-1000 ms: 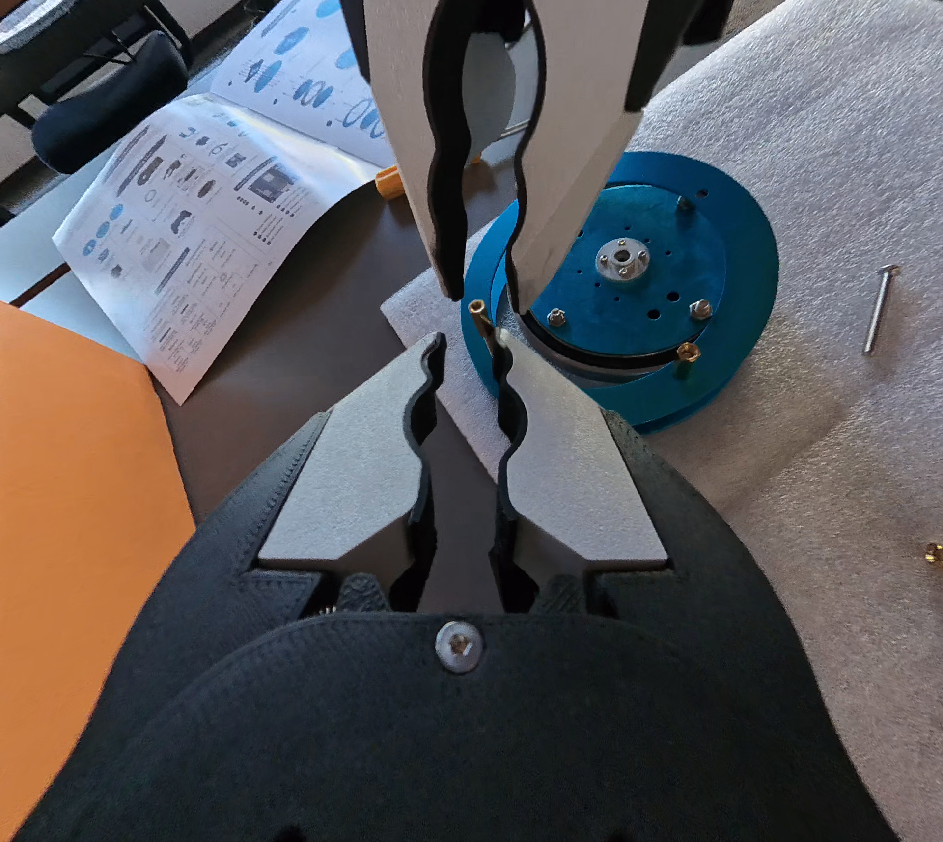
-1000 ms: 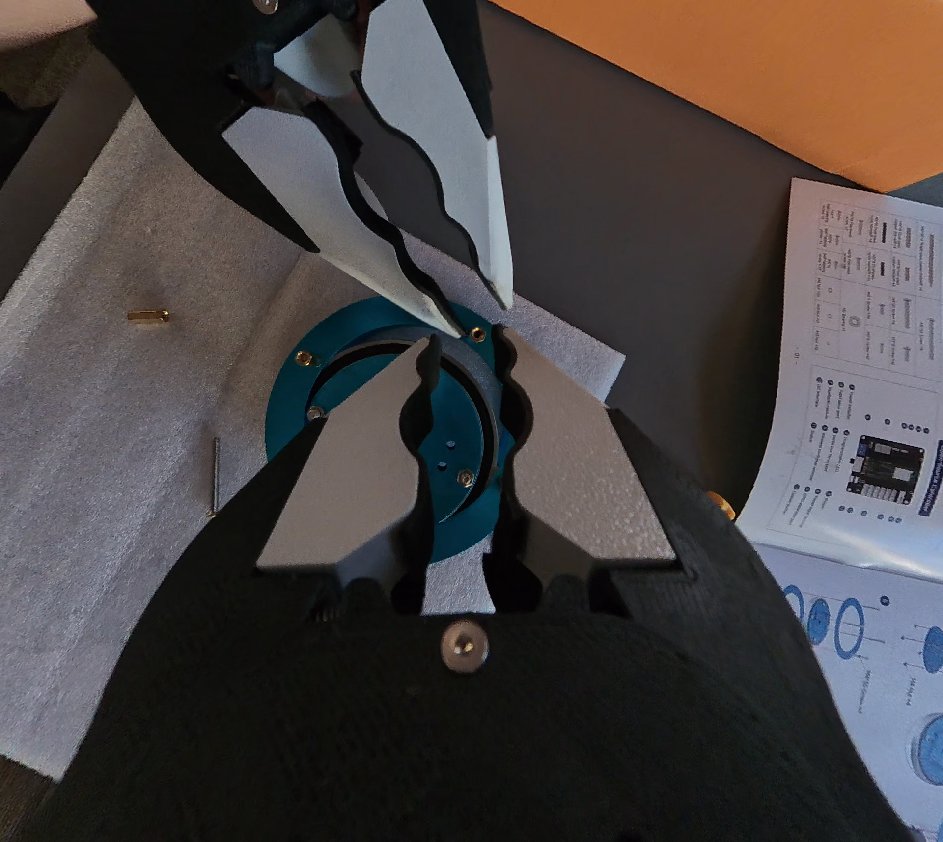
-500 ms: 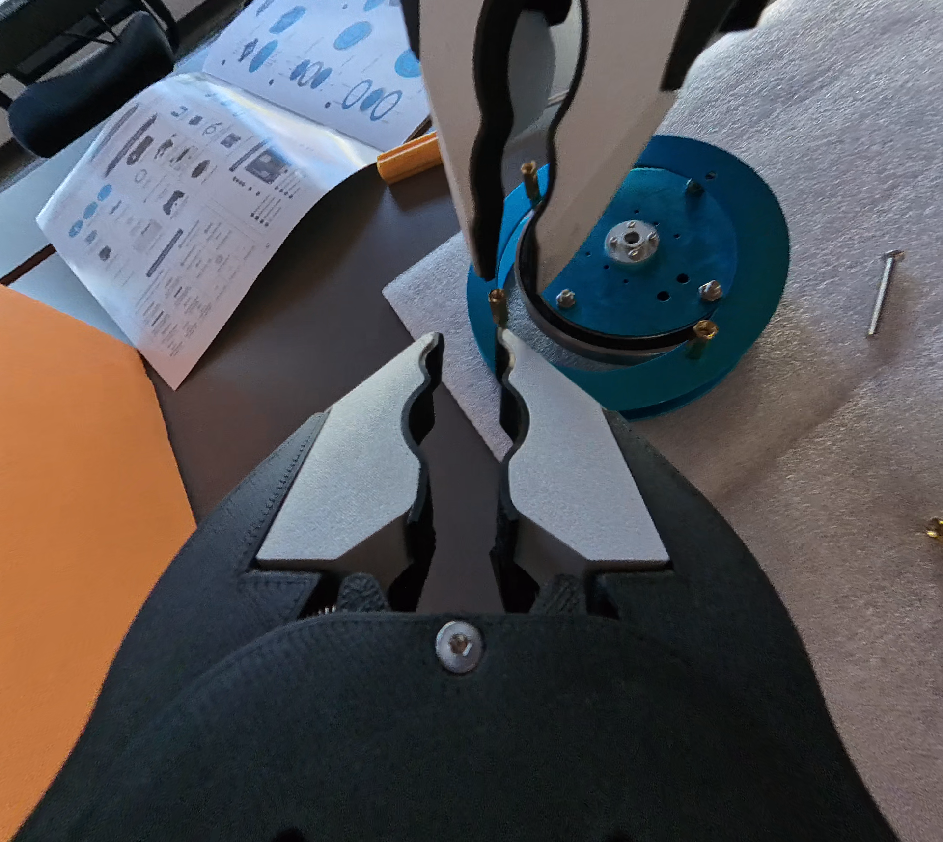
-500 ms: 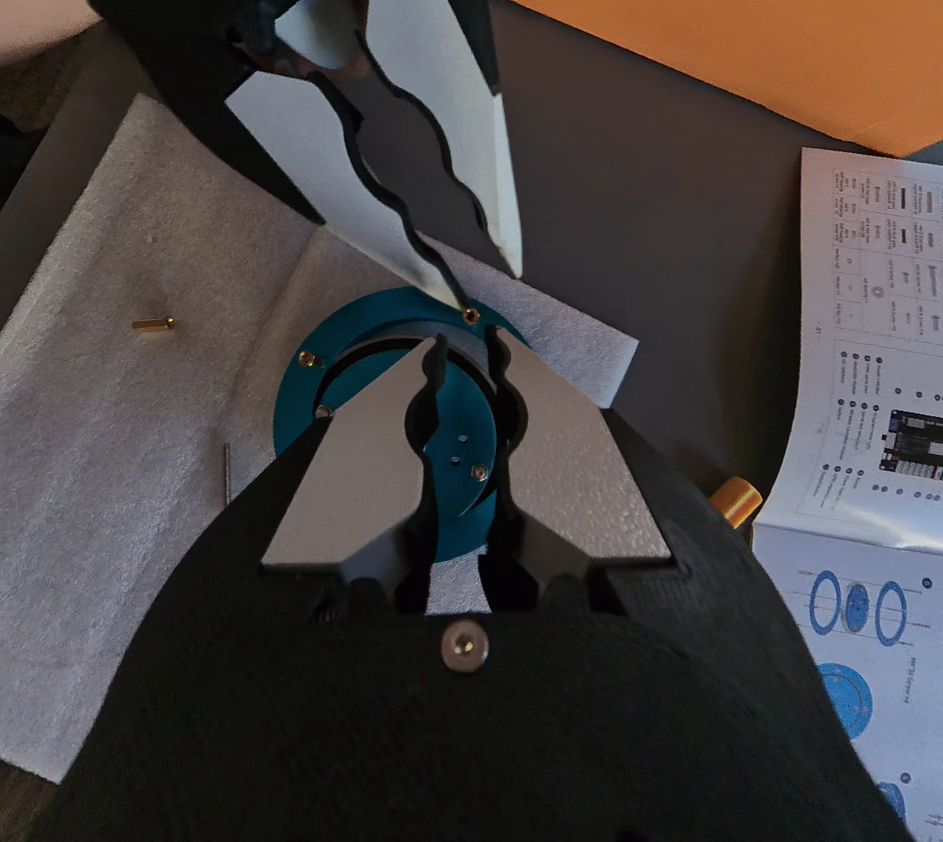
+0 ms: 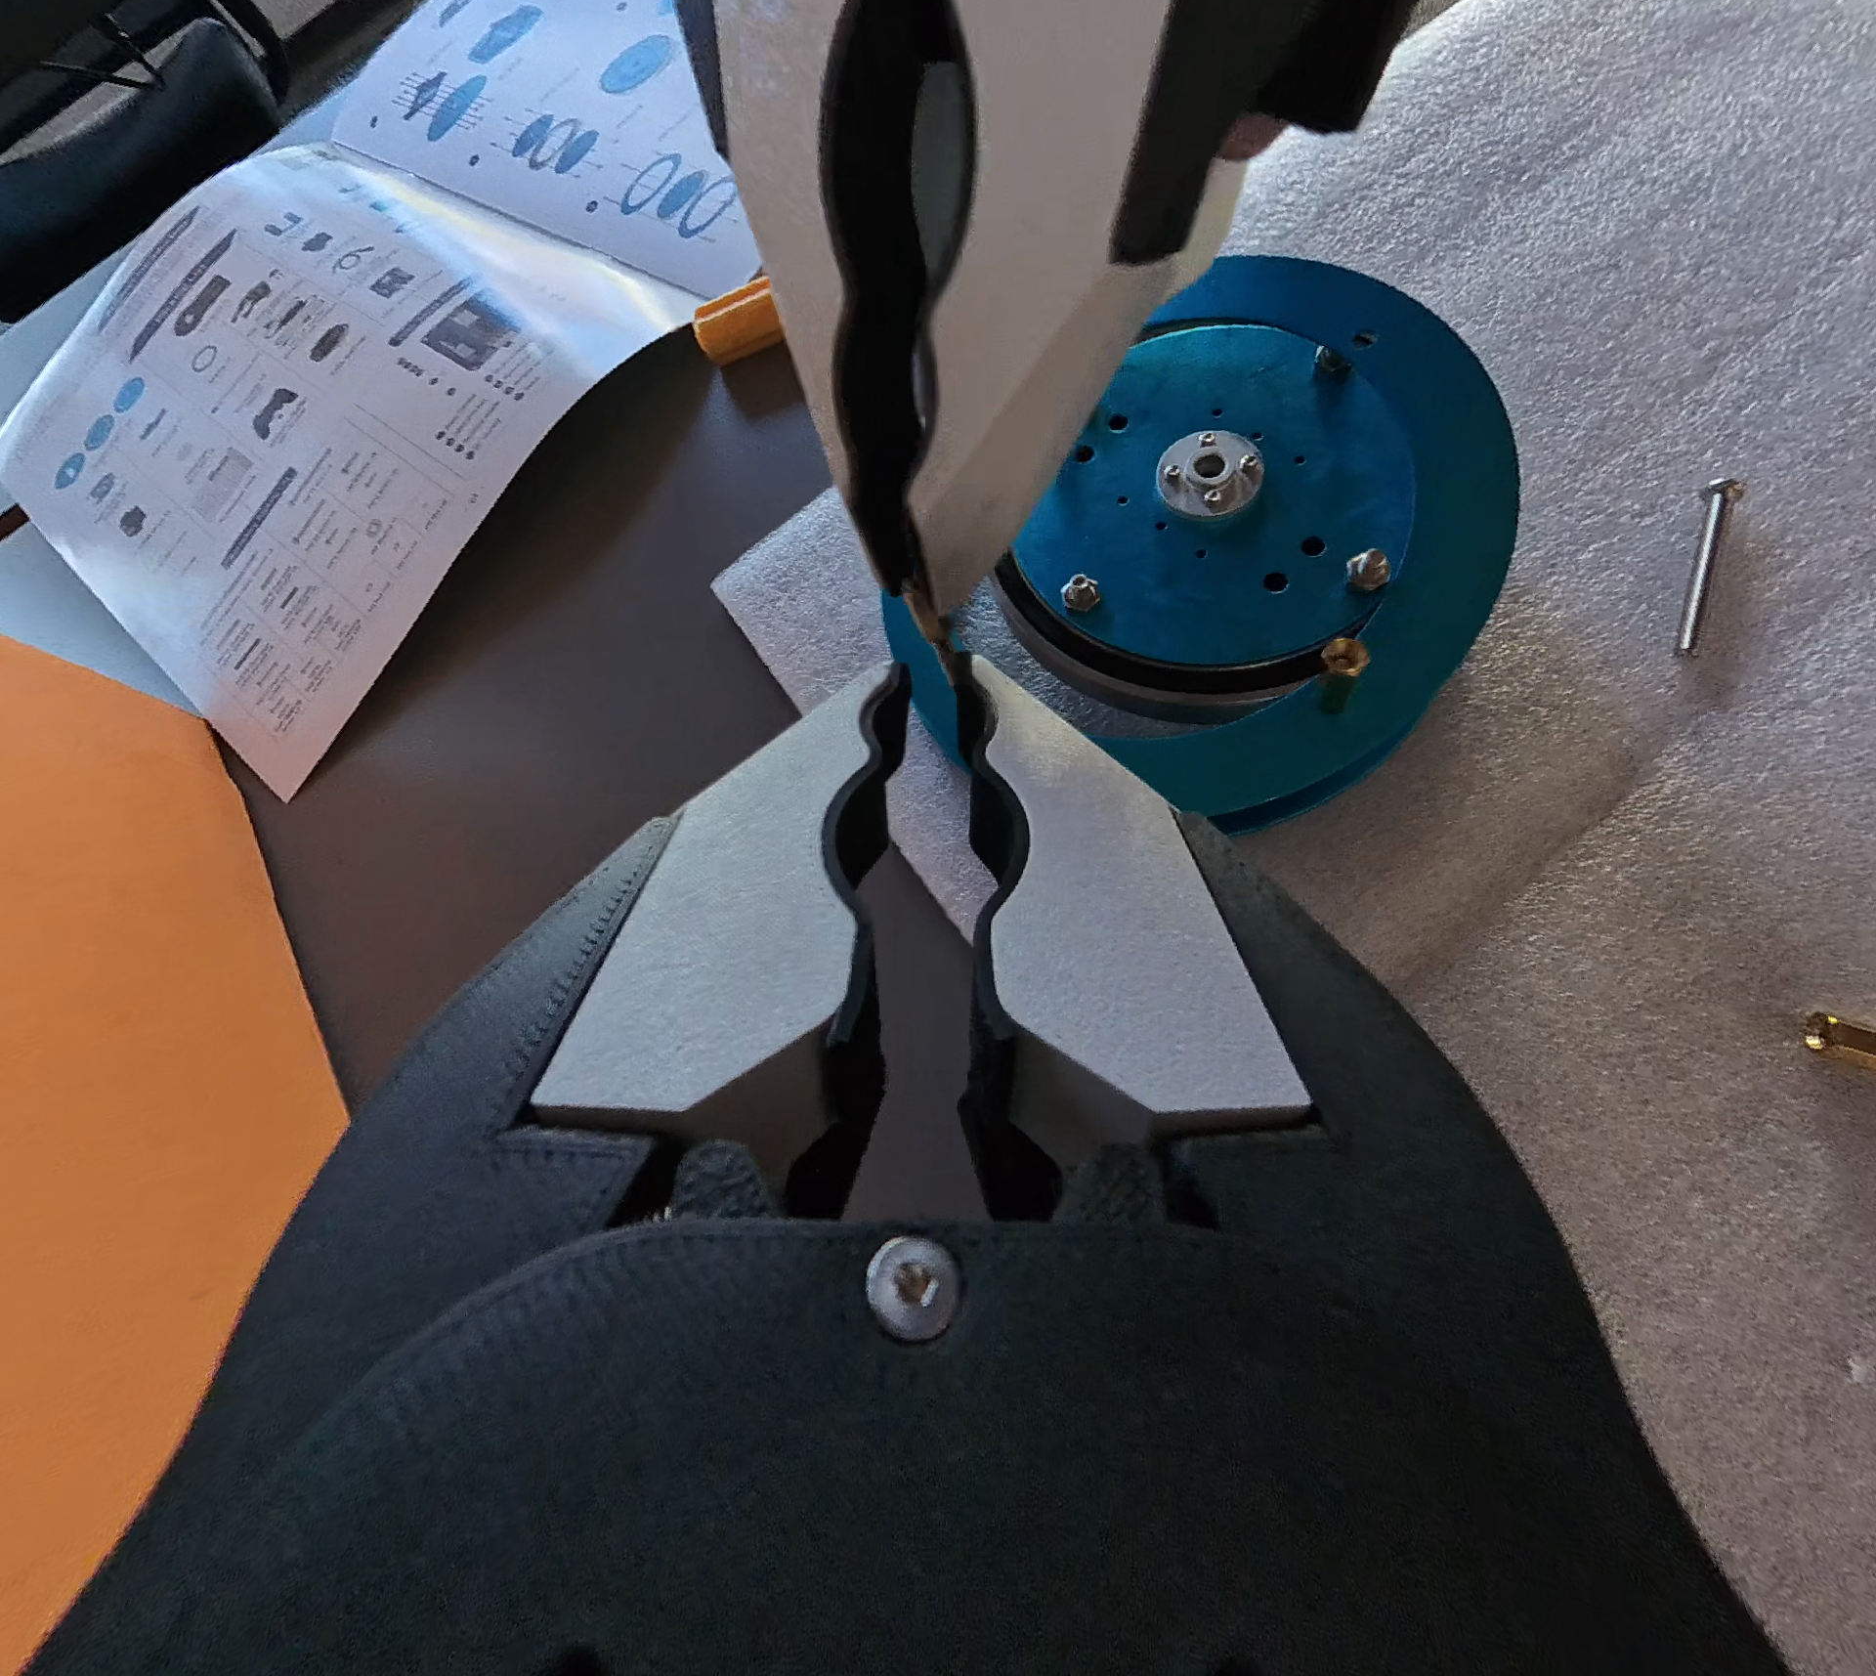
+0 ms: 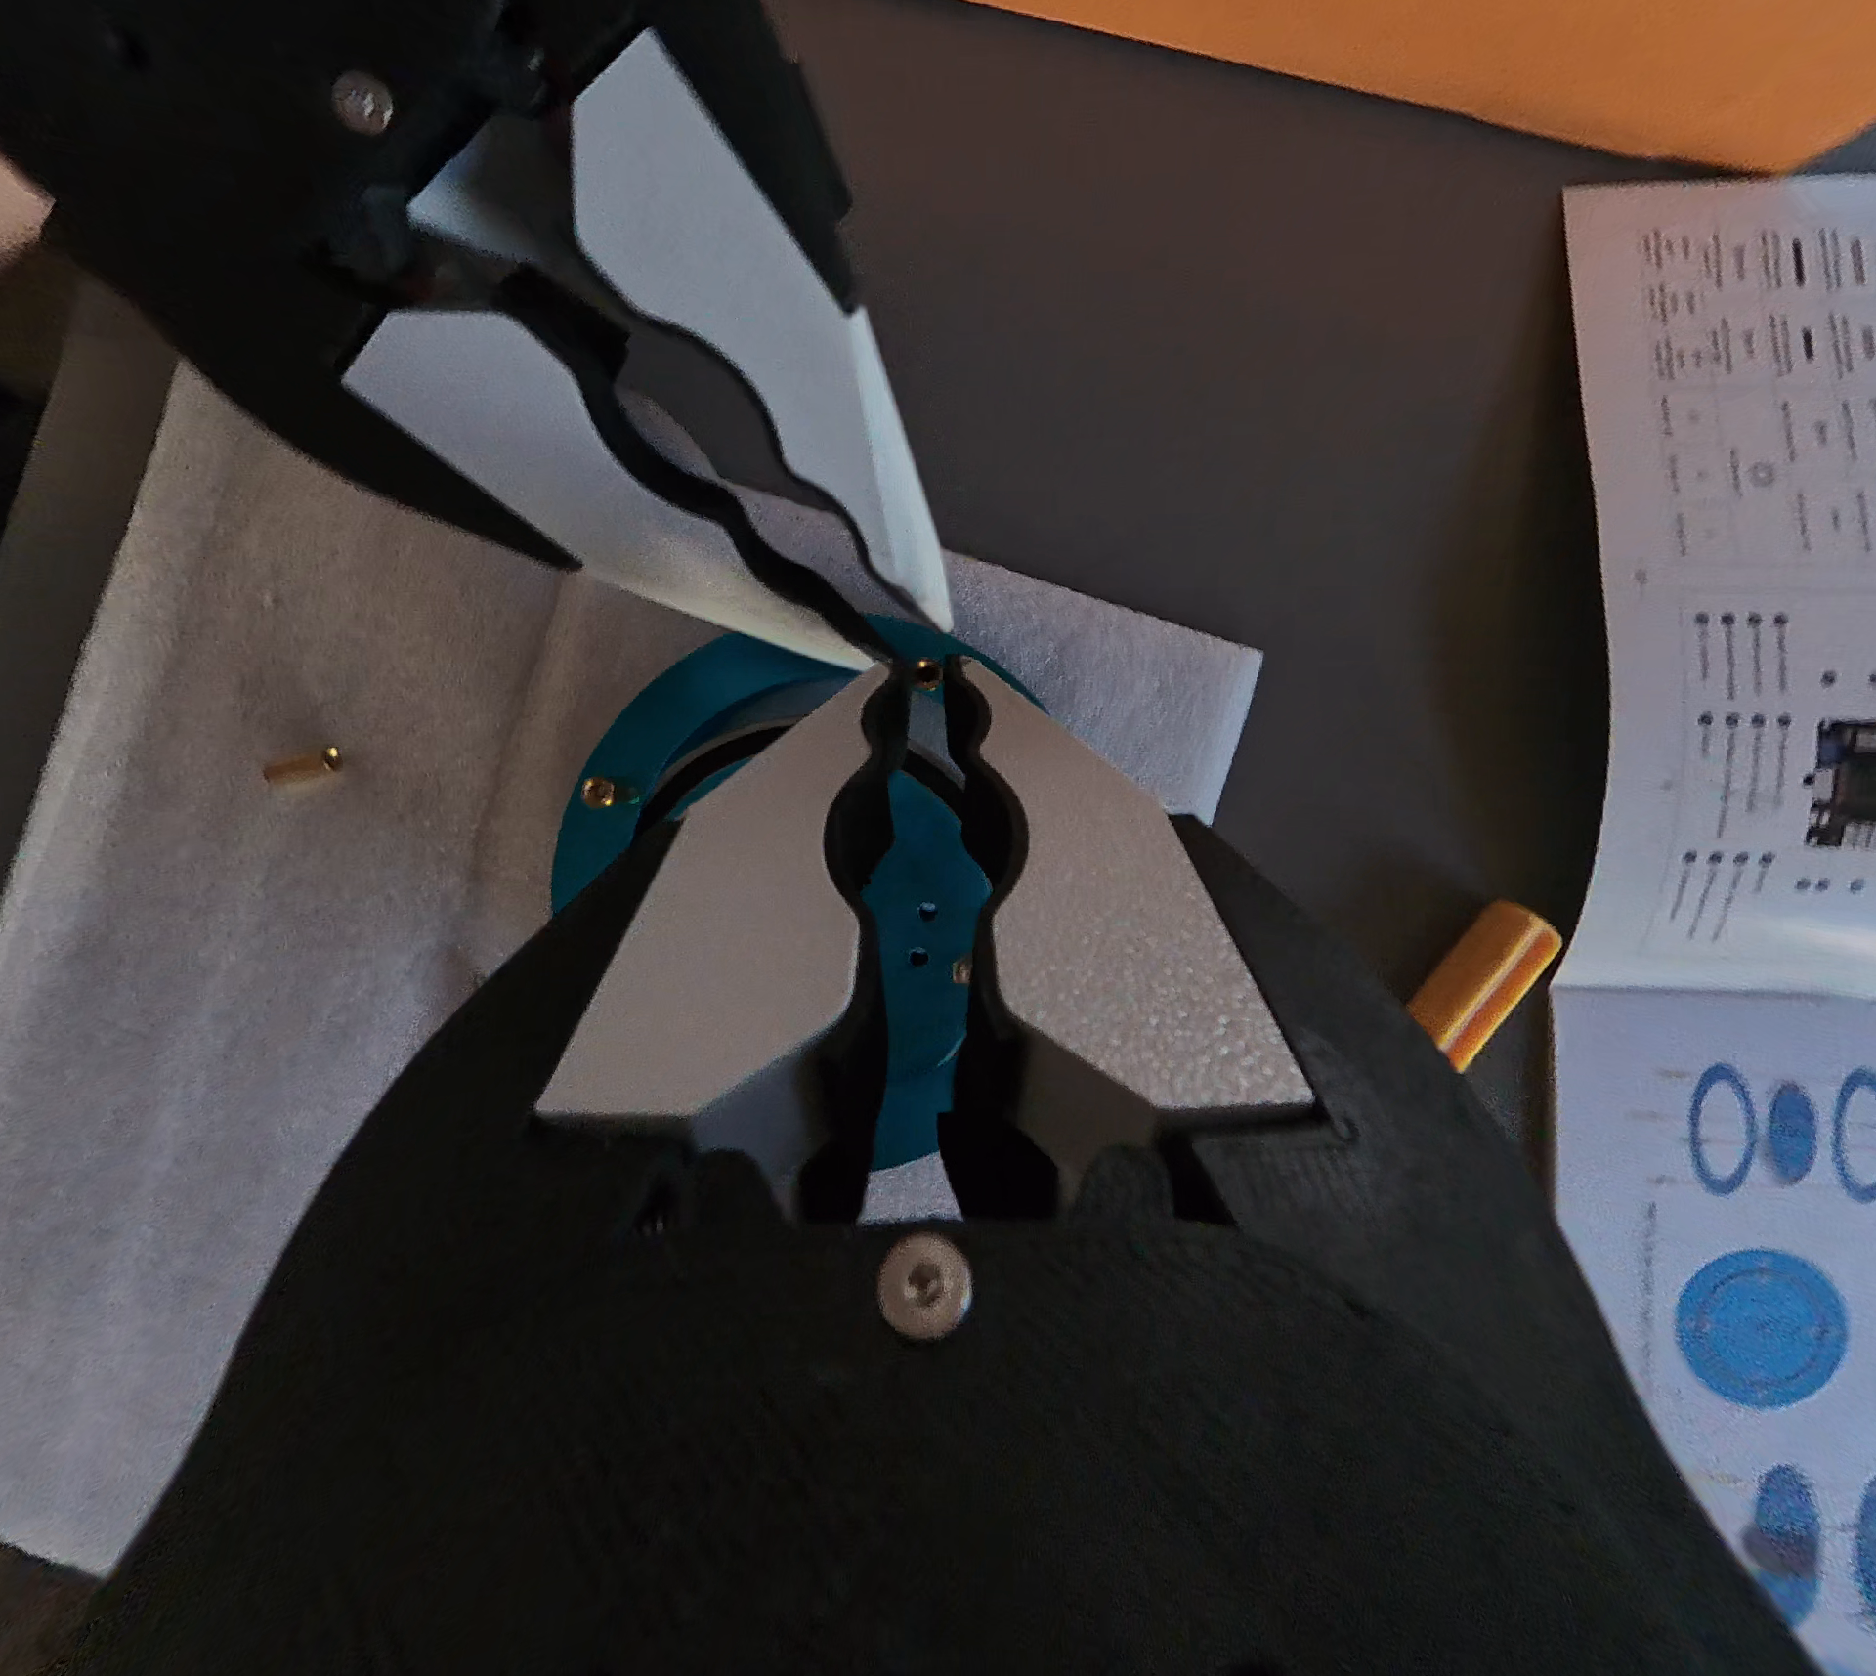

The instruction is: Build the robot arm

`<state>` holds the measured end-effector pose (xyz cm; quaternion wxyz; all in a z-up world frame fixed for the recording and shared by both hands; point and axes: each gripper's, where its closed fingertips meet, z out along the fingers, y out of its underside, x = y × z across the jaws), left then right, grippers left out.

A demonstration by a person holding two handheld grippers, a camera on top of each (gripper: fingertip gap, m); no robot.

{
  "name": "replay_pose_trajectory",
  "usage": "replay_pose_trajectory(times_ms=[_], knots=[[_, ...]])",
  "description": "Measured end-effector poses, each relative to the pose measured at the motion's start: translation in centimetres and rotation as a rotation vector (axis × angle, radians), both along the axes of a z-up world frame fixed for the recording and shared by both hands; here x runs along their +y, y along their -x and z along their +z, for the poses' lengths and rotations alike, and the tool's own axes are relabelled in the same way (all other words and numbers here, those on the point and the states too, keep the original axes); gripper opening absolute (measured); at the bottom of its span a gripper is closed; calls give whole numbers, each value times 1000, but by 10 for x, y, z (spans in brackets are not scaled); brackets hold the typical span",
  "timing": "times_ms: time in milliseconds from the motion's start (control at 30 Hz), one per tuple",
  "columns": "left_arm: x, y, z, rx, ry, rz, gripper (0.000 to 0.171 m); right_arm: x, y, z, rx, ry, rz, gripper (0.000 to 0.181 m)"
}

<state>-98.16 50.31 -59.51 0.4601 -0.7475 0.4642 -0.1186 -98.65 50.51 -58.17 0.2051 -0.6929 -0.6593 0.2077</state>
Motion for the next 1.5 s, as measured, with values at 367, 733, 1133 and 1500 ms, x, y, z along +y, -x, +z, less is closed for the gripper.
replay_pose_trajectory(times_ms=[367,733,1133,1500], knots=[[3,-7,-12,10,45,4,7,-5,3,-1,21,217,-256,6],[3,-9,-11,-11,9,-3,4,7,-1,17,-50,-29,57,15],[3,-6,-17,14,34,18,8,0,10,10,-76,46,-48,24],[4,-2,-7,-56,28,51,16,14,16,47,198,59,-103,3]])
